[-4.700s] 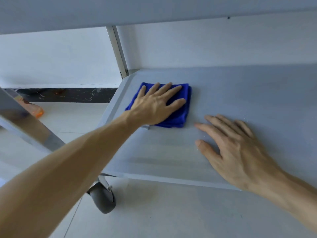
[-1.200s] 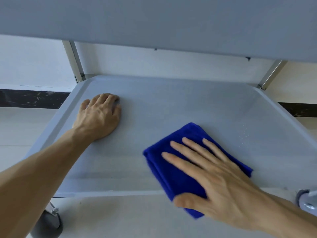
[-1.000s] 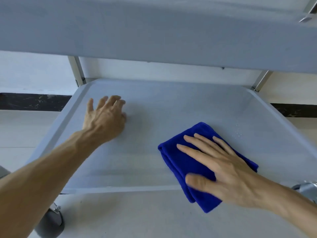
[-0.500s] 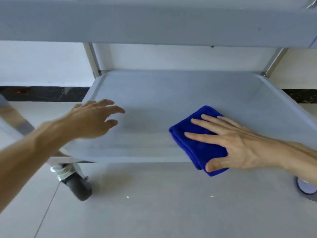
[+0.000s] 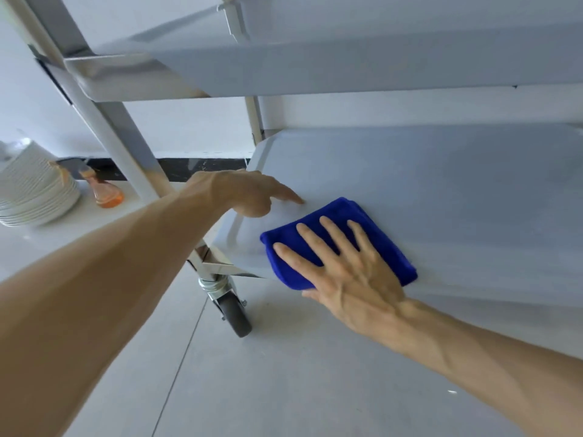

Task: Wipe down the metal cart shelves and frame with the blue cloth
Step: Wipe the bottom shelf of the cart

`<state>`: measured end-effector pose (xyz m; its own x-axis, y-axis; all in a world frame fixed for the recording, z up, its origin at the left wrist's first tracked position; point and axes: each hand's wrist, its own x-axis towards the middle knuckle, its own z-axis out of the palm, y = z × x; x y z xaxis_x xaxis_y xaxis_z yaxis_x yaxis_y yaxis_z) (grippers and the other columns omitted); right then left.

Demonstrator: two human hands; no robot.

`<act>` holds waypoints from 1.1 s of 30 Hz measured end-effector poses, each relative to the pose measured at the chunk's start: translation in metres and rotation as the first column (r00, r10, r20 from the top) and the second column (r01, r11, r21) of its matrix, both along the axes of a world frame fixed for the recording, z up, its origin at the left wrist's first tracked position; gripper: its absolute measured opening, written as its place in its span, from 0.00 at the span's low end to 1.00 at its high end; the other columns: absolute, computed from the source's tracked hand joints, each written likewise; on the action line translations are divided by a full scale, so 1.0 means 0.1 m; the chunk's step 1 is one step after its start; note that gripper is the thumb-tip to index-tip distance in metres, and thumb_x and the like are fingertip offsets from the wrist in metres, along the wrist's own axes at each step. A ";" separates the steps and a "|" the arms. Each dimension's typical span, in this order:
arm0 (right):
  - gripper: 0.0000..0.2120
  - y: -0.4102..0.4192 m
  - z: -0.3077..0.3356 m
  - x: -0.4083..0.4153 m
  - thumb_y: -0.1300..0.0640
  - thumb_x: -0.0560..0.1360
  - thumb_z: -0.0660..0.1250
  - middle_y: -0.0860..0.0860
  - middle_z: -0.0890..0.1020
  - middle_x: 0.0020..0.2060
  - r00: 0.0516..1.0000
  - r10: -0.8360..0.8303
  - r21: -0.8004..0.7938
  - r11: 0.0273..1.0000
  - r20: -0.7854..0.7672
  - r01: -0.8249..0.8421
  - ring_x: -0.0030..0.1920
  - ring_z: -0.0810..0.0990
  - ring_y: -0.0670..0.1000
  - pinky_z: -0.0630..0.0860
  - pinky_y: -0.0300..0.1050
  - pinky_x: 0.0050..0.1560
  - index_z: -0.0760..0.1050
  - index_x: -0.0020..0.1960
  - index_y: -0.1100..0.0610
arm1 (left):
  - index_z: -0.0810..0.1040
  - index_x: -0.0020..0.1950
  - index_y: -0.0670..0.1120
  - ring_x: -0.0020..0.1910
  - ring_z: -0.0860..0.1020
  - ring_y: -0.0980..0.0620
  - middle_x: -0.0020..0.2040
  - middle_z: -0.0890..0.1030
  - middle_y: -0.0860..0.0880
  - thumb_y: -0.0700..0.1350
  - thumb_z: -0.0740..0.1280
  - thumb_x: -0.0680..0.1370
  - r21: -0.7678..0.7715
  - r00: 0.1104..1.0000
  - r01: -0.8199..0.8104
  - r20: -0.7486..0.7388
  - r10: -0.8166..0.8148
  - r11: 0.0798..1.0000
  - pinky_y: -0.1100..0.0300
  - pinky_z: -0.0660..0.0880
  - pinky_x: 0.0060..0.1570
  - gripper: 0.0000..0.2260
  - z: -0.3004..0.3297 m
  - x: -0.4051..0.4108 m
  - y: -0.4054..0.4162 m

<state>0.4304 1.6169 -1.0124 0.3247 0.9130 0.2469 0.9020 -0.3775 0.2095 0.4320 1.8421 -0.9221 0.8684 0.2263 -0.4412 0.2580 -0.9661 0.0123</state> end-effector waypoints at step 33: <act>0.39 -2.68 0.08 1.24 0.53 0.70 0.76 0.51 0.68 0.76 0.993 -0.113 0.012 0.994 0.039 0.113 0.76 0.67 0.56 0.70 0.63 0.69 0.64 0.78 0.52 | 0.72 0.69 0.56 0.56 0.79 0.44 0.69 0.74 0.51 0.44 0.56 0.82 0.211 0.905 0.016 0.411 -0.104 0.977 0.51 0.75 0.54 0.17 -0.43 0.04 -0.40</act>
